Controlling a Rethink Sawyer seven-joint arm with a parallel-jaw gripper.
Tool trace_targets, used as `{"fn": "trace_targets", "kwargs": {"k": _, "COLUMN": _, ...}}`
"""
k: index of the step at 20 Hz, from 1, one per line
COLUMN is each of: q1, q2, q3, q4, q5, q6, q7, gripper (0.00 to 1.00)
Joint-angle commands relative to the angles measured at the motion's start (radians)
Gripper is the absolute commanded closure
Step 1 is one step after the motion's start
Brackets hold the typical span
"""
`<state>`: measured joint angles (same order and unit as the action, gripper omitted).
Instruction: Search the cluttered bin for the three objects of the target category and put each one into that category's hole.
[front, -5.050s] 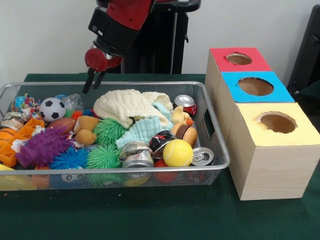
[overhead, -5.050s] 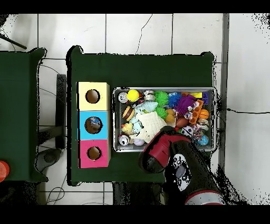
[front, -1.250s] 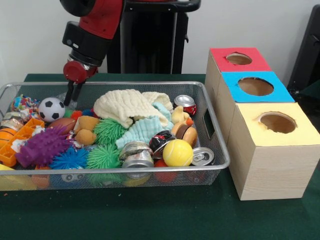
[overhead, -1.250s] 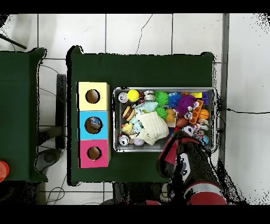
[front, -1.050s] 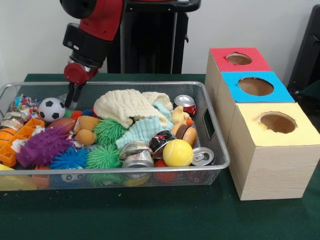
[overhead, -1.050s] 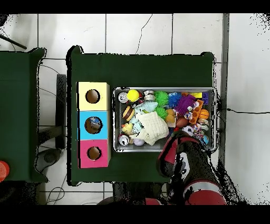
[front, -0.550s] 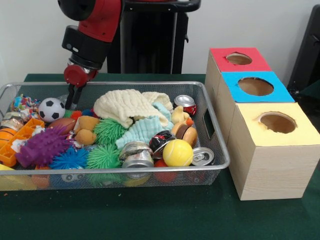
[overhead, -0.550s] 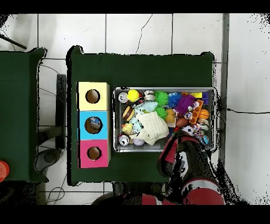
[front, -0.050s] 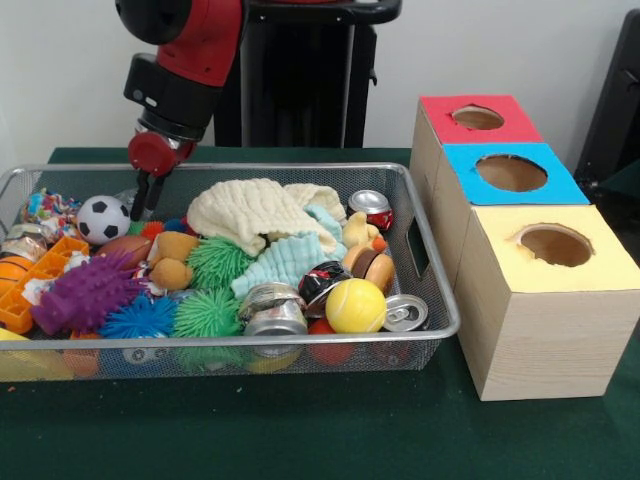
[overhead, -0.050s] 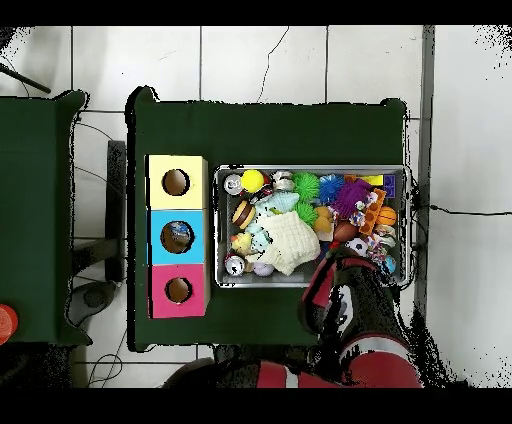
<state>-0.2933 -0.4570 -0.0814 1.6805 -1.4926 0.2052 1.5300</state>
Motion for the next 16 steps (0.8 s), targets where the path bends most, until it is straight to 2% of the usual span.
{"fn": "trace_targets", "kwargs": {"k": 1, "q1": -0.005, "q2": 0.094, "q3": -0.024, "q4": -0.008, "q5": 0.044, "q6": -0.03, "q7": 0.255, "gripper": 0.0}}
{"fn": "trace_targets", "kwargs": {"k": 11, "q1": 0.007, "q2": 0.104, "q3": -0.057, "q4": -0.015, "q5": 0.059, "q6": -0.059, "q7": 0.25, "gripper": 0.0}}
{"fn": "trace_targets", "kwargs": {"k": 16, "q1": -0.005, "q2": 0.1, "q3": -0.061, "q4": -0.011, "q5": 0.089, "q6": -0.057, "q7": 0.205, "gripper": 0.0}}
